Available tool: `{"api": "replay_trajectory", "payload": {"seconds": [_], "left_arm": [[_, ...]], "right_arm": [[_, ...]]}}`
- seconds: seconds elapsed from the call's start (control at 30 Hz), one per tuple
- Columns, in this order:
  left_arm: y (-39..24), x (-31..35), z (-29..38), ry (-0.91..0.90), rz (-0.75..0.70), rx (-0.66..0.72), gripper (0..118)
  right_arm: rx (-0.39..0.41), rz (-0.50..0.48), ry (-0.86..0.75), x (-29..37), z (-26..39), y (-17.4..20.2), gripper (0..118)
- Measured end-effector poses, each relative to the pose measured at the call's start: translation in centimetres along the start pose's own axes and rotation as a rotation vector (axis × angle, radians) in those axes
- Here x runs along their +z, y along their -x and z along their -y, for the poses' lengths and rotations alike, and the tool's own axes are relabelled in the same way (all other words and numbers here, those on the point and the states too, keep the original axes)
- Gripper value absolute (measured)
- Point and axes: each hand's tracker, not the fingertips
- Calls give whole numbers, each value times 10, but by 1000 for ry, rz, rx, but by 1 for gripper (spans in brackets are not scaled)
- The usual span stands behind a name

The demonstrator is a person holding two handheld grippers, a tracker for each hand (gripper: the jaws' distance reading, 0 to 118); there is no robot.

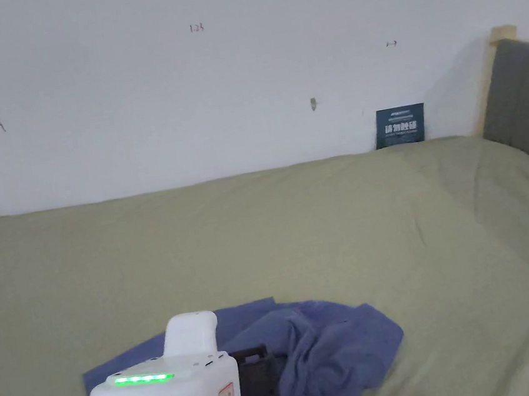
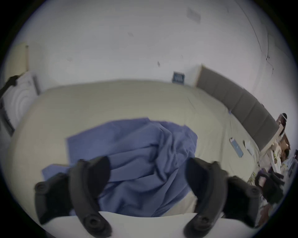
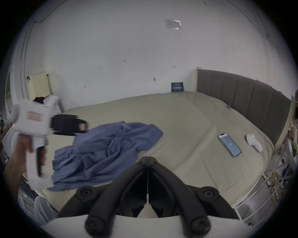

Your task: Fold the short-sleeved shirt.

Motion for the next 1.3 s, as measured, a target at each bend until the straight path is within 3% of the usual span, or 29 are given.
{"api": "replay_trajectory", "payload": {"seconds": [0.03,0.1,0.17,0.3,0.47,0.83,1.07,1.1,1.13,1.17,1.2,1.23,1.27,1.3], "left_arm": [[12,32,6,-58,-29,15,65],[31,86,18,-138,-71,54,0],[51,138,42,-269,-148,110,0],[62,199,83,-352,-343,61,0],[82,224,107,-335,-390,92,0],[128,228,114,-235,-424,190,0],[188,155,82,-69,-375,197,0],[200,134,77,-39,-370,189,2],[211,111,72,9,-380,180,13],[220,88,67,58,-370,165,32],[230,65,65,90,-357,170,67],[242,40,64,141,-349,179,109],[252,18,63,199,-343,194,118],[260,-6,65,266,-342,203,118]], "right_arm": [[-2,-12,-13,4,-3,2,3],[3,-28,-38,12,-5,8,3],[39,-43,-76,22,-6,16,3],[91,-44,-149,39,-1,34,3],[141,-43,-208,56,1,53,3],[126,-67,-181,50,4,68,3],[136,-80,-126,27,6,74,3],[133,-81,-109,21,7,75,3],[126,-87,-92,14,8,76,3],[122,-90,-74,8,9,76,3],[122,-85,-59,1,10,77,3],[125,-83,-48,-6,11,78,3],[126,-84,-34,-12,12,78,3],[126,-84,-13,-21,12,78,3]]}}
